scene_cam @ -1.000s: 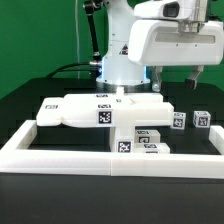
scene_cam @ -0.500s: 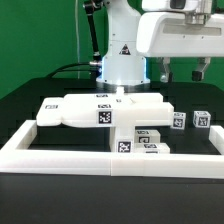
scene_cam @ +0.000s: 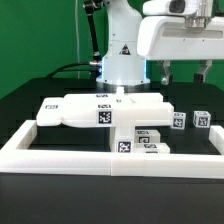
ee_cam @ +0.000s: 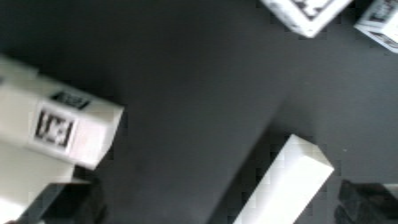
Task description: Assemble chair
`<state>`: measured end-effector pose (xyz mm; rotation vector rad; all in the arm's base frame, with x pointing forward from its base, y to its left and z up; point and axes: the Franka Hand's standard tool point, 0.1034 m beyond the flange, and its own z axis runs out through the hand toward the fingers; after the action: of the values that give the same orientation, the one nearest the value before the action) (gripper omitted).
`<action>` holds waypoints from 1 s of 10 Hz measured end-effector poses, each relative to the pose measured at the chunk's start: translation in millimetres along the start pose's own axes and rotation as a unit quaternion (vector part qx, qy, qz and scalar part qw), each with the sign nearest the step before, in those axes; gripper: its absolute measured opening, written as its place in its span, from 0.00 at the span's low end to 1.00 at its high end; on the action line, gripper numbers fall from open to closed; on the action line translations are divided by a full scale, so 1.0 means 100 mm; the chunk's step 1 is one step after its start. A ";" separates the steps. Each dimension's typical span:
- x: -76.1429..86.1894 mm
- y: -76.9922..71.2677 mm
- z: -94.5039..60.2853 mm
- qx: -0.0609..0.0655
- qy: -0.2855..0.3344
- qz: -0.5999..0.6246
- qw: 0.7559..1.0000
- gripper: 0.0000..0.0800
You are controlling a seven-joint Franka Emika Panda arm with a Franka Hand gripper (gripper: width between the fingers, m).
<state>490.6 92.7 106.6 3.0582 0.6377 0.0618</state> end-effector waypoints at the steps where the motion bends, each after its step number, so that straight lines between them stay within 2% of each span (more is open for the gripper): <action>1: -0.03 -0.10 0.02 0.009 -0.011 0.016 1.000 0.81; 3: -0.07 -0.18 0.04 0.029 -0.031 0.043 0.998 0.81; 8: -0.06 -0.19 0.06 0.029 -0.030 0.049 0.998 0.81; 10: -0.12 -0.44 0.15 0.031 -0.028 0.071 0.997 0.81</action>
Offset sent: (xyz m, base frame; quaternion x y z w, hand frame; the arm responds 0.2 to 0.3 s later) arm -0.0021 0.0157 -0.0012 0.0602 -0.0406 0.0887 0.9934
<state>463.1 128.0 90.2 3.1478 0.4254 -0.0433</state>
